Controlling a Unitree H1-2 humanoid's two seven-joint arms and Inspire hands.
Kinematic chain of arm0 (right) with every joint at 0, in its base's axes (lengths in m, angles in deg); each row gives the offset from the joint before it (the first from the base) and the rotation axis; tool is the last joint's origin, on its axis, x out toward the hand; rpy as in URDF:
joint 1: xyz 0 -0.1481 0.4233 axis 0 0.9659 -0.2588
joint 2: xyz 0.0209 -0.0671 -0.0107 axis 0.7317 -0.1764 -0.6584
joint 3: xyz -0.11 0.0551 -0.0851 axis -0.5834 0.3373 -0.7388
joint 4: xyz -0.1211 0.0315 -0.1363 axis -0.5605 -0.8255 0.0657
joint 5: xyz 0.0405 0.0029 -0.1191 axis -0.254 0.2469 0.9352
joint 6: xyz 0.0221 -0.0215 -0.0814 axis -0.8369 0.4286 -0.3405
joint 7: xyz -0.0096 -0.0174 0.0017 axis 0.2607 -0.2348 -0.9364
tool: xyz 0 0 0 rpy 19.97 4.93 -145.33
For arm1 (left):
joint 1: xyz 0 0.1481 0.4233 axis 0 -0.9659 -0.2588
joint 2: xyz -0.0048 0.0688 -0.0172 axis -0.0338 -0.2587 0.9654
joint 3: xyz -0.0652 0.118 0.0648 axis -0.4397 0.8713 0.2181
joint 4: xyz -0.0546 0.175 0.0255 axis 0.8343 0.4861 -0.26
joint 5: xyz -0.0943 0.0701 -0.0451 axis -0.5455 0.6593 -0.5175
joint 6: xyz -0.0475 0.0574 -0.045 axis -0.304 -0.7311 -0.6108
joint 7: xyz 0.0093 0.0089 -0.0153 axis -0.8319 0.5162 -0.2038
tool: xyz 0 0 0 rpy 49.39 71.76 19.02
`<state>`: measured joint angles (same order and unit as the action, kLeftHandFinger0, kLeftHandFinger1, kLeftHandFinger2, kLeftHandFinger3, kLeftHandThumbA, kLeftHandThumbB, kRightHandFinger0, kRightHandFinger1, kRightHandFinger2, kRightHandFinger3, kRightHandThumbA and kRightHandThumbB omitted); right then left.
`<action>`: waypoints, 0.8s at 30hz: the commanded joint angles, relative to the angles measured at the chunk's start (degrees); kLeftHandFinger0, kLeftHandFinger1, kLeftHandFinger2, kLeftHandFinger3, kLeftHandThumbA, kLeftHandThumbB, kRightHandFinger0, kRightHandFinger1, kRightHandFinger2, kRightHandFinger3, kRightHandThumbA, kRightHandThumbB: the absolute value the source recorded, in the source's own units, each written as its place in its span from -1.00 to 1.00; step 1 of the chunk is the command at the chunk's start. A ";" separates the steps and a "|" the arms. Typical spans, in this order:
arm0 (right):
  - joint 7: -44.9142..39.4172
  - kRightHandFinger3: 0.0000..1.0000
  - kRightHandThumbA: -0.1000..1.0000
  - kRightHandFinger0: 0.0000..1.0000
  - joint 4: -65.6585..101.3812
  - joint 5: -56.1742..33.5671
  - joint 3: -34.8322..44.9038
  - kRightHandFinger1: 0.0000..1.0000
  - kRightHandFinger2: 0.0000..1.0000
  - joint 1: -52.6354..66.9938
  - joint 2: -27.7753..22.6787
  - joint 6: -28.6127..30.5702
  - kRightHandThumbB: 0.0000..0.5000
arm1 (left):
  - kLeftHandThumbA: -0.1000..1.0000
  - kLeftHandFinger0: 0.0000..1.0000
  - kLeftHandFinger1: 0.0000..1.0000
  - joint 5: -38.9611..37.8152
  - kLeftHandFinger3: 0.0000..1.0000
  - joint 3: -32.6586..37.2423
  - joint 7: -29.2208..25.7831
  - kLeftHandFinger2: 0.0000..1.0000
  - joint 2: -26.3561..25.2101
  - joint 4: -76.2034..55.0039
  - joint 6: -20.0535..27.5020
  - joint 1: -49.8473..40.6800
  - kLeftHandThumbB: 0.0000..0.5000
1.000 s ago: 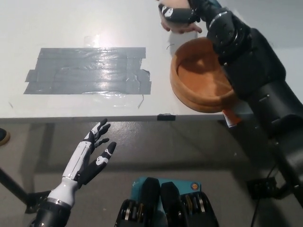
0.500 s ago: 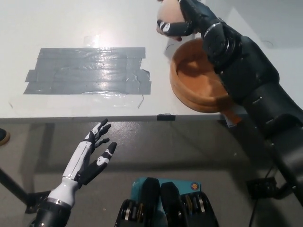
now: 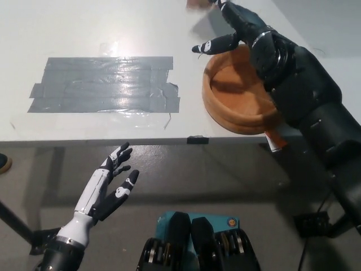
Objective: An emotional support dumpling is kept in a soft plate infront in the middle of the desk infront of the robot. The robot extends its right arm to pick up the dumpling and hands it to a person
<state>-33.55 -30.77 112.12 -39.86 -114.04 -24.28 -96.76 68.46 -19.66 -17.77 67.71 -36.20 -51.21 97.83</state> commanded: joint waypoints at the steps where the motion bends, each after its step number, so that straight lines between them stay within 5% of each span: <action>1: -0.40 1.00 0.88 1.00 4.31 0.45 0.55 1.00 1.00 -1.86 -1.70 -1.72 0.95 | 0.41 0.81 0.92 -0.05 0.94 0.26 1.06 0.87 -0.77 -0.81 0.68 1.17 -0.14; 11: -4.56 1.00 0.93 1.00 36.70 -2.22 6.68 1.00 1.00 4.92 -7.63 -7.31 0.87 | 0.43 0.79 0.88 -0.60 0.90 -0.12 0.93 0.82 -0.68 -0.45 0.55 2.83 -0.12; 16: -7.13 1.00 1.00 1.00 62.20 -5.79 10.15 1.00 1.00 15.54 -9.23 -9.11 0.66 | 0.40 0.87 1.00 -3.00 1.00 -0.46 2.08 1.00 -0.57 -0.60 -0.47 3.23 -0.03; 24: -4.48 1.00 1.00 1.00 90.91 -13.26 13.44 1.00 1.00 38.01 -6.14 -8.17 0.42 | 0.64 1.00 1.00 -1.10 1.00 -0.25 0.47 1.00 -0.30 0.76 4.22 2.72 0.07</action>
<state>-36.09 12.91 110.10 -34.98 -91.08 -28.78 -101.43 68.39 -19.63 -17.79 67.74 -35.91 -51.82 97.99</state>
